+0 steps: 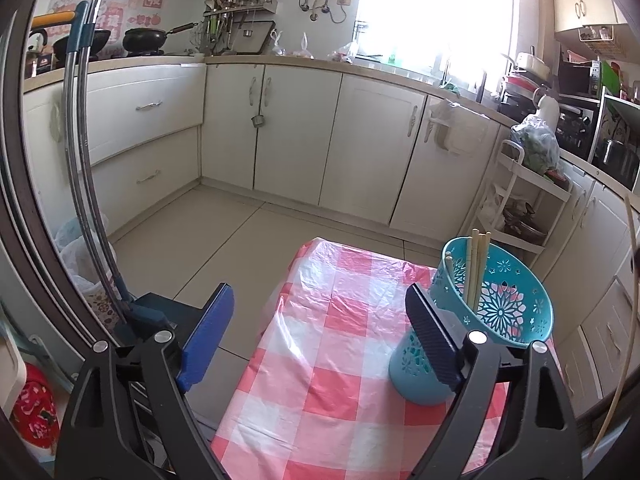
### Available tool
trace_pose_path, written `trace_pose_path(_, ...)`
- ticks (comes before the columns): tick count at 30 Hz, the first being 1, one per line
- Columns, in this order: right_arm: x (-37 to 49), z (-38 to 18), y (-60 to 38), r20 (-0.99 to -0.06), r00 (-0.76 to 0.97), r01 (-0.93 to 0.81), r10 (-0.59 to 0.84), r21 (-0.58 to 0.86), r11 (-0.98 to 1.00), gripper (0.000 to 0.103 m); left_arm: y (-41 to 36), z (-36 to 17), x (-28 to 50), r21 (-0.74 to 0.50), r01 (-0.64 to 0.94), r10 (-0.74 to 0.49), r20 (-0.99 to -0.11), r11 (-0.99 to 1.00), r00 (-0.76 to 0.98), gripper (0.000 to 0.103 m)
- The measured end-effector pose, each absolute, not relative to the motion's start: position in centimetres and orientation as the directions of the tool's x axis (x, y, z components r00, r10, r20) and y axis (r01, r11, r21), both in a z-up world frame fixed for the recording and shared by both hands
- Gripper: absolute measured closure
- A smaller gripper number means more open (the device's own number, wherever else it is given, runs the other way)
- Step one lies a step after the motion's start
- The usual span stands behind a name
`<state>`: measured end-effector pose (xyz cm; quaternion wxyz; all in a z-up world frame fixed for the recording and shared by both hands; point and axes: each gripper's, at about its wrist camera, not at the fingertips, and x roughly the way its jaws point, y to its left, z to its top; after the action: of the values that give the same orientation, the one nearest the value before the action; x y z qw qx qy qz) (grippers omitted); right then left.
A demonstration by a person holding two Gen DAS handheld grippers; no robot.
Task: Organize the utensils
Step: 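Raise the held chopstick over the basket and open the right gripper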
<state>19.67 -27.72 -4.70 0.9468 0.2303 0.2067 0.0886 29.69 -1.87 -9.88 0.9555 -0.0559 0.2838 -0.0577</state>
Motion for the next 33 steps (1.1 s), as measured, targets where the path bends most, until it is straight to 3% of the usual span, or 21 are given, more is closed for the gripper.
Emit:
trace_pose_path(9, 26.7, -1.6, -24.8, -0.23, 0.966, -0.022, 0.113, 0.364, 0.931, 0.097, -2.8, -9.4, 29.1, -0.109, 0.106, -0.147, -0.518, 0.988, 0.842, 0.018)
trace_pose_path(19, 29.1, -4.2, -24.3, -0.265, 0.964, 0.053, 0.032, 0.308, 0.95, 0.097, -2.9, -9.2, 28.8, -0.101, 0.12, -0.155, -0.517, 0.988, 0.842, 0.016)
trace_pose_path(33, 29.8, -6.4, -24.5, -0.317, 0.948, 0.073, 0.021, 0.282, 0.957, 0.097, -3.1, -9.5, 29.2, -0.103, 0.114, -0.152, -0.54, 0.988, 0.828, 0.013)
